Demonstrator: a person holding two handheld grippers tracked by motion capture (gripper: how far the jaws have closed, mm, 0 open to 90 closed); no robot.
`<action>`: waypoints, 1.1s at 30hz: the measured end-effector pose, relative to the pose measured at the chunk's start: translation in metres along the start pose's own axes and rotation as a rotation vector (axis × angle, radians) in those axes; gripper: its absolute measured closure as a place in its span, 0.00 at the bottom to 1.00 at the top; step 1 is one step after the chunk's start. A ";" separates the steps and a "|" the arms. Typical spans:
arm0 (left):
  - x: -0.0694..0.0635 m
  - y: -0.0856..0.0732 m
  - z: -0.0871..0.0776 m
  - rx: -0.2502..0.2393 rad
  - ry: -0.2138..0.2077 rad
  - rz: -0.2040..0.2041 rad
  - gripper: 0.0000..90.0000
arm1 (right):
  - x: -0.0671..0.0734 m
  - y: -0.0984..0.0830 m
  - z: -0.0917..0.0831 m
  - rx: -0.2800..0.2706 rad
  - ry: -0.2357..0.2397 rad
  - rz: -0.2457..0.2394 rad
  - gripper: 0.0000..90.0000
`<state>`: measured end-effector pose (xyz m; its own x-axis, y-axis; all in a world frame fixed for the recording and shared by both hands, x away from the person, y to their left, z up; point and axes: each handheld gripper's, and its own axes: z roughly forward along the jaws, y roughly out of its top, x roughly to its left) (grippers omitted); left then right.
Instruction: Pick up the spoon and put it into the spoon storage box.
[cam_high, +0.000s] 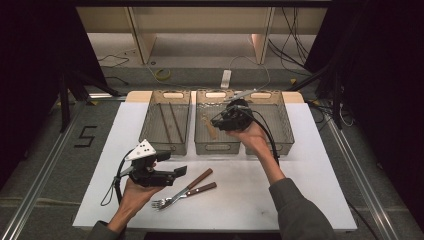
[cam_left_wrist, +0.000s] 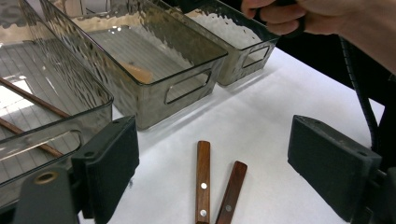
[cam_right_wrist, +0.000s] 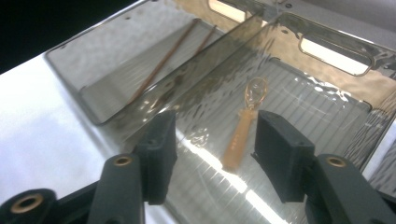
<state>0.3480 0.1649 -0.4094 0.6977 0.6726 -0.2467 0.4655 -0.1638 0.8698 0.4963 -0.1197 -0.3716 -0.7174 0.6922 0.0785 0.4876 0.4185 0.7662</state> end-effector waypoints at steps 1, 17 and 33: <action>0.000 0.000 0.000 0.007 0.002 -0.001 0.18 | 0.002 -0.001 -0.004 -0.004 0.004 -0.012 0.52; 0.002 -0.002 0.007 0.084 0.031 -0.009 0.18 | 0.021 -0.048 -0.069 -0.073 0.028 -0.073 0.41; 0.002 -0.004 0.010 0.129 0.051 -0.002 0.18 | 0.020 -0.100 -0.089 -0.061 0.061 -0.017 0.32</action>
<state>0.3530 0.1594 -0.4180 0.6698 0.7081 -0.2235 0.5353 -0.2518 0.8063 0.3887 -0.1998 -0.3895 -0.7553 0.6475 0.1019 0.4448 0.3921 0.8052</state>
